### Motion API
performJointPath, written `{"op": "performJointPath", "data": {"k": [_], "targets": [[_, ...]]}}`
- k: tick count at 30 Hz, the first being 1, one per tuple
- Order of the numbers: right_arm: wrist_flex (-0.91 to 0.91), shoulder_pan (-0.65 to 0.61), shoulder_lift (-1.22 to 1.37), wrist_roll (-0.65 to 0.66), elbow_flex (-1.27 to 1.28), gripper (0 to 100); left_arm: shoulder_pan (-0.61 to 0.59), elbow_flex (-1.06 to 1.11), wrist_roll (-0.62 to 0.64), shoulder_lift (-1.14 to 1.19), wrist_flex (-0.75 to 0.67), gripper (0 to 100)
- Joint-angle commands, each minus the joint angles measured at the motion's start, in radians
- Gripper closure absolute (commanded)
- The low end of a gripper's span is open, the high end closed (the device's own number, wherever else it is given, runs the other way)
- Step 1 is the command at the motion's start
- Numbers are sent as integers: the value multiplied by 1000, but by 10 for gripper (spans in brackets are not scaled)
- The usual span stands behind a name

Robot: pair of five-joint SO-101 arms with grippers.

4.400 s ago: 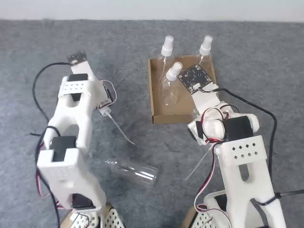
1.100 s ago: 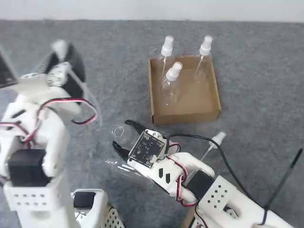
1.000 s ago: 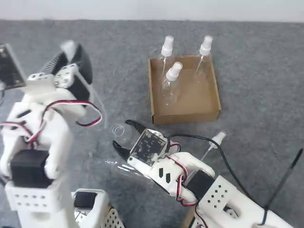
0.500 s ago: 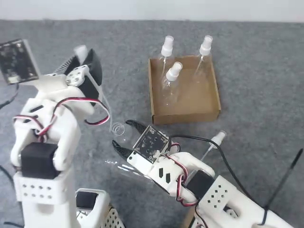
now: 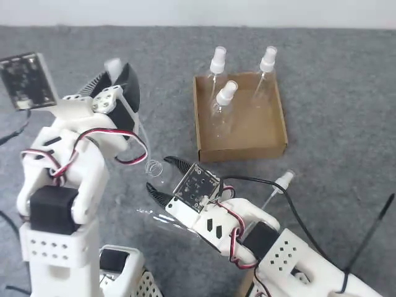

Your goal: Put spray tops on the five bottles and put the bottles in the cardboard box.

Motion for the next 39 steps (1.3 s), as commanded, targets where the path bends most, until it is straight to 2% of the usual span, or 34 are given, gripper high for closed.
{"op": "performJointPath", "data": {"k": [1,8,13,18,23,30,39], "targets": [[-4,1,-25,-11,-14,993,9,-41,8,-17,-58,990],[-4,1,-25,-11,-14,993,11,-36,9,-15,-55,990],[-4,2,-25,-15,-17,993,11,-36,8,-18,28,990],[-4,62,-25,-166,-41,993,6,-36,6,-18,80,990],[-4,133,-25,-201,-55,993,14,12,-15,-18,89,990],[-4,131,-25,-196,-51,993,130,99,-155,-17,86,990],[-5,131,-25,-196,-31,993,198,237,-169,-18,83,990]]}}
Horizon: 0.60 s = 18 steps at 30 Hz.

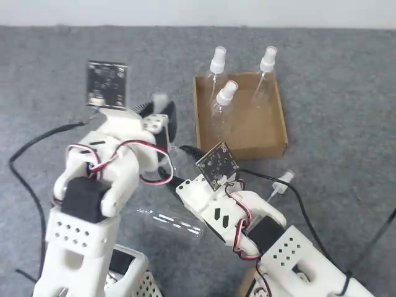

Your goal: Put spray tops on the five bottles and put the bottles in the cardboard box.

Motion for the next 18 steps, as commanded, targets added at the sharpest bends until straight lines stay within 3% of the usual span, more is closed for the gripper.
{"op": "performJointPath", "data": {"k": [1,18], "targets": [[-5,12,-25,-12,-31,993,8,33,-15,-18,-9,990],[-8,19,-27,-15,-31,993,8,174,-63,-117,-20,990]]}}
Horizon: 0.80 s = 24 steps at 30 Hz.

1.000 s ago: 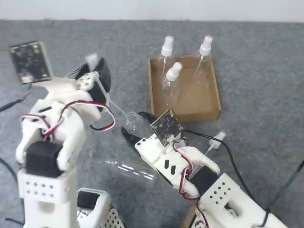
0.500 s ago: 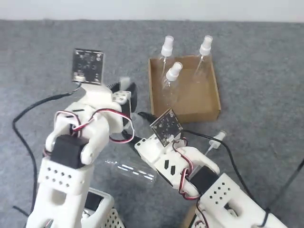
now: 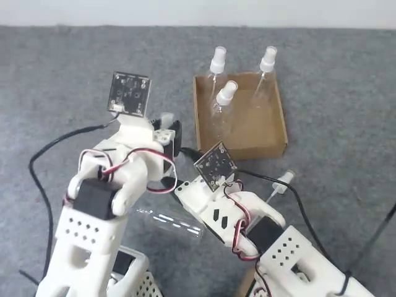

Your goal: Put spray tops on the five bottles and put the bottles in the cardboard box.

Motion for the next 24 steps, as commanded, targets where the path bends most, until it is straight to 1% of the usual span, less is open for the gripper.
{"op": "performJointPath", "data": {"k": [1,5,9,24], "targets": [[-10,21,-28,-12,-31,993,2,41,-20,-98,-11,990],[-15,21,-36,-12,-29,993,2,108,-57,-167,-51,990],[-15,21,-36,-12,-29,993,2,174,-55,-149,-95,990],[-10,13,-38,-8,14,993,2,191,-57,-146,-97,990]]}}
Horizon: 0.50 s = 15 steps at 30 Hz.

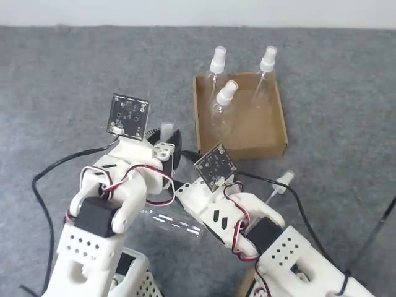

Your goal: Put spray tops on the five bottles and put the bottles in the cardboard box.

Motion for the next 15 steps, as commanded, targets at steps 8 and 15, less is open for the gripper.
{"op": "performJointPath", "data": {"k": [8,15], "targets": [[-145,56,-38,-3,12,993,-3,1,-23,3,-9,988],[-302,87,-38,-6,72,993,-3,-1,-23,3,-9,988]]}}
